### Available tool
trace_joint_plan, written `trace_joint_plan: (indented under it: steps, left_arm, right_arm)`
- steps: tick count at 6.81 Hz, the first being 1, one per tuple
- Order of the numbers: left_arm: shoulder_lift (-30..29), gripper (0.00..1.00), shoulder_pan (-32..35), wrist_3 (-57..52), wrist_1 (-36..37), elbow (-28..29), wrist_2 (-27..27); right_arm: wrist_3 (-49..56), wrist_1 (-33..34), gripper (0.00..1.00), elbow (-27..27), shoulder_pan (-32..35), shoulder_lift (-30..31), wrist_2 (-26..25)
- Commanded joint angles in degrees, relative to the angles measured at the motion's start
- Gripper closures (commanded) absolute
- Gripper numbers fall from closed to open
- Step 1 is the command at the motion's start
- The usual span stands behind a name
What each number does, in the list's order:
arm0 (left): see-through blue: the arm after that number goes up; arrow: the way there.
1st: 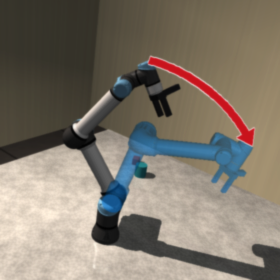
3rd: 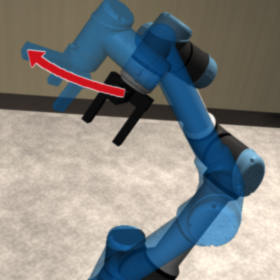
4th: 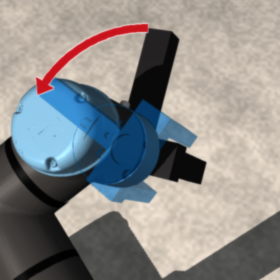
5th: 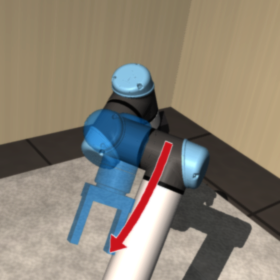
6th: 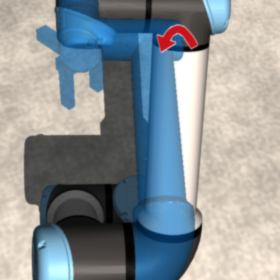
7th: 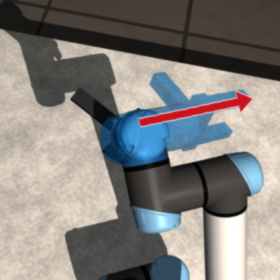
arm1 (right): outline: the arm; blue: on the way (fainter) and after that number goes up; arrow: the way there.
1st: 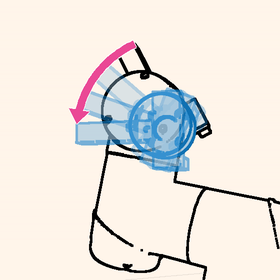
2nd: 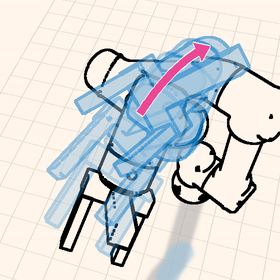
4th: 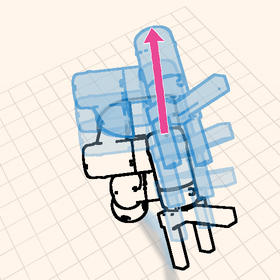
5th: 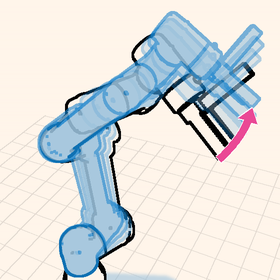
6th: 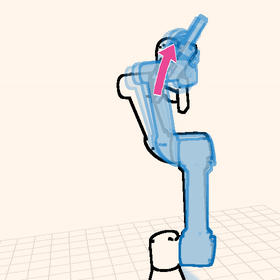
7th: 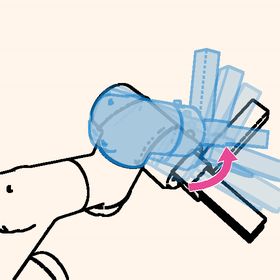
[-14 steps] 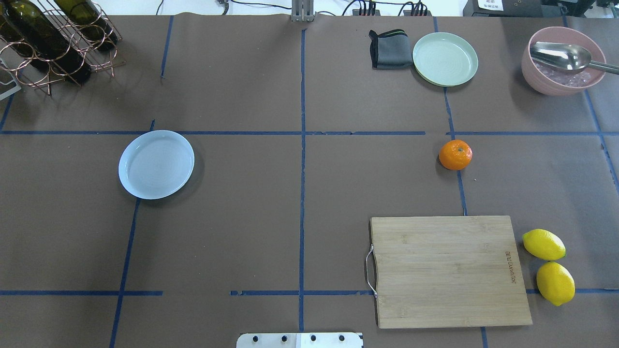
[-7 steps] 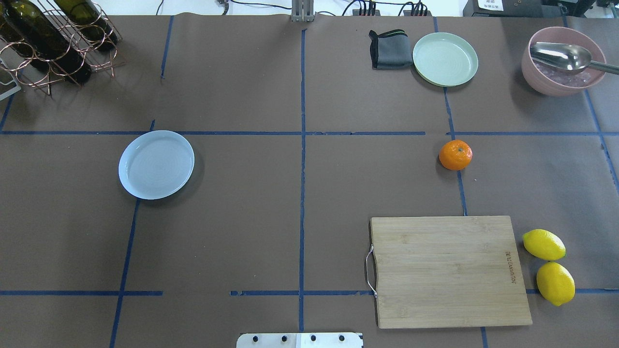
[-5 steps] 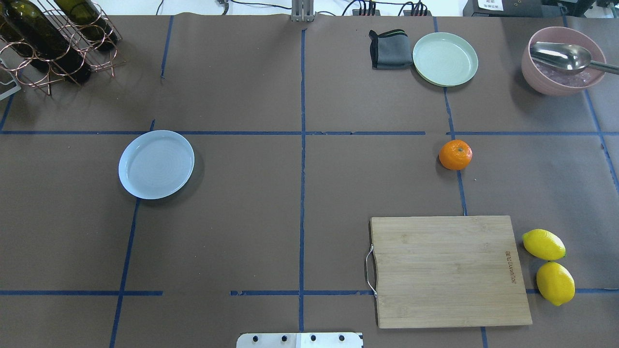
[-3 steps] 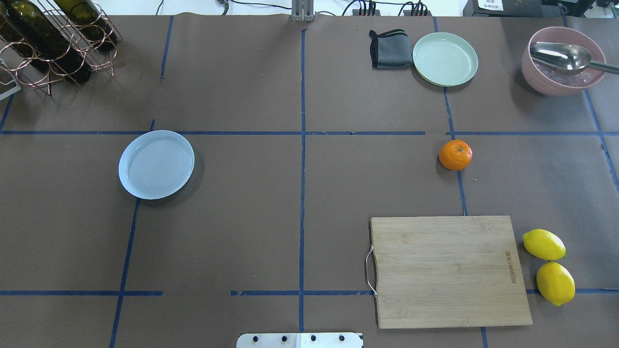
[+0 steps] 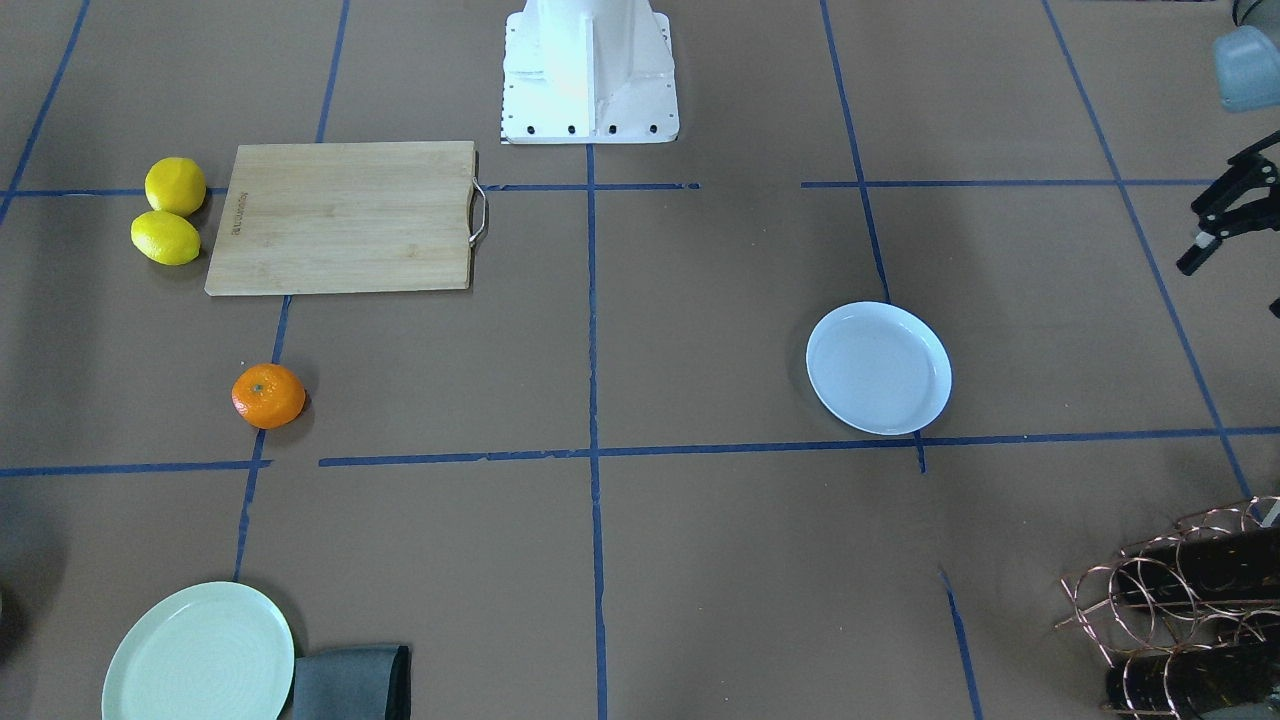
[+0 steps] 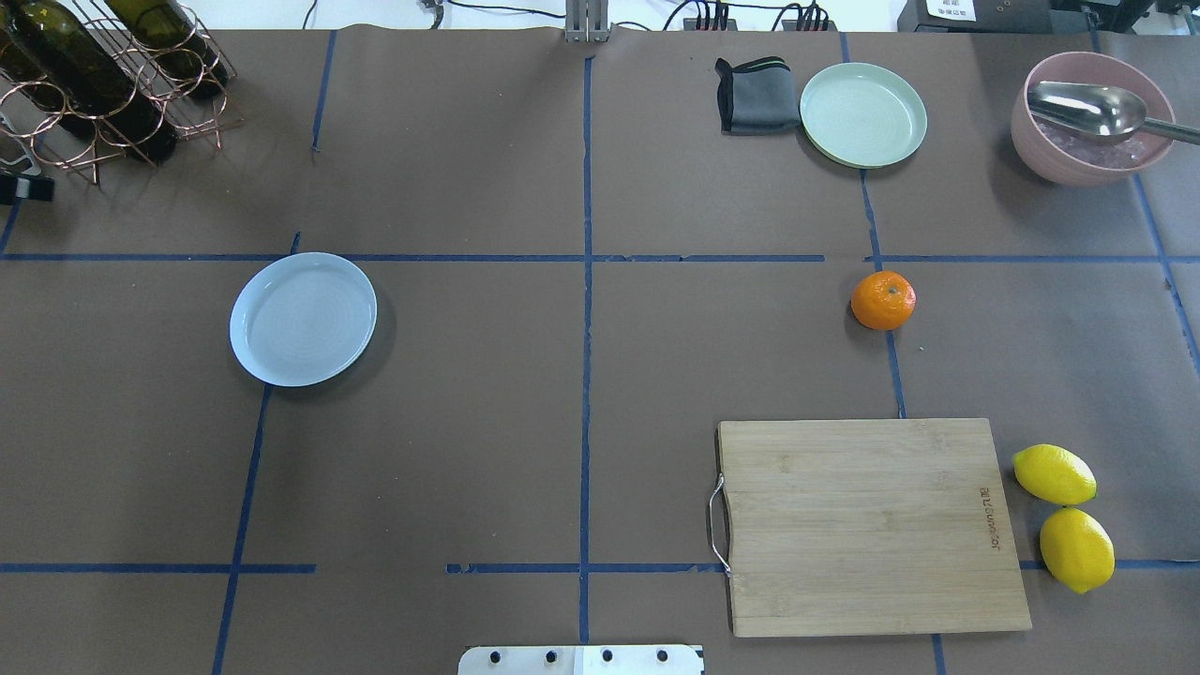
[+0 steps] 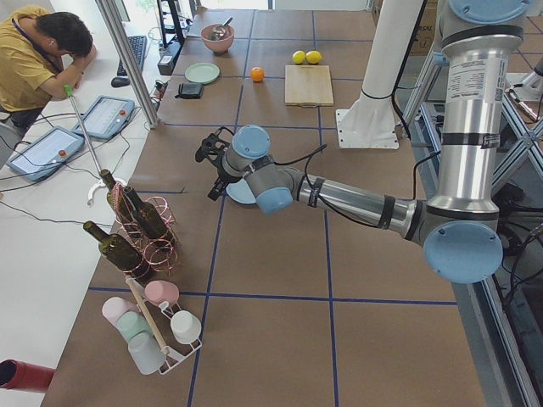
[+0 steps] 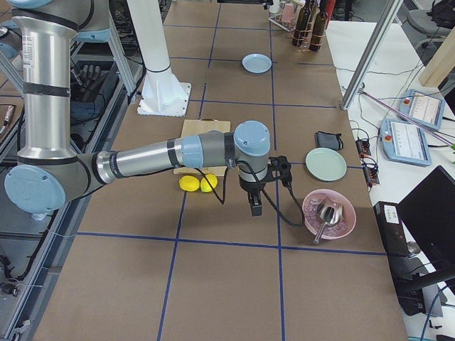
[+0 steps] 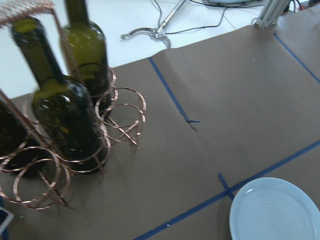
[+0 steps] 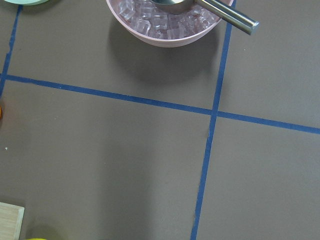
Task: Pick orange to plate
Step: 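Move the left gripper to the light blue plate's rim and grasp it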
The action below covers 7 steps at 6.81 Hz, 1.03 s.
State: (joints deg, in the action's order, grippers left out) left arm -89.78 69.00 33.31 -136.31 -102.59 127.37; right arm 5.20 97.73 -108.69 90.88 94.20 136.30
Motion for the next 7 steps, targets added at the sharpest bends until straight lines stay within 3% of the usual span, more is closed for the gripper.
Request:
trace_joint_plan:
  steps: [1,2,3,7]
  left_arm:
    - [0.7,0.00,-15.3,19.2,-0.8,0.9,-17.9]
    - [0.7,0.01,-20.4,26.6,-0.8,1.8,-23.8]
    - [0.6,0.06,-22.6,29.2,-0.8,3.0,-25.8]
    - [-0.6,0.18,-26.6,34.0,-0.9,5.3,-27.4]
  right_arm:
    - [0.1,0.0,0.00,0.1,0.0,0.2,0.0]
    - [0.1,0.0,0.00,0.1,0.0,0.3,0.0]
    - [0.1,0.0,0.00,0.1,0.0,0.3,0.0]
    - [0.1,0.0,0.00,0.1,0.0,0.4,0.0]
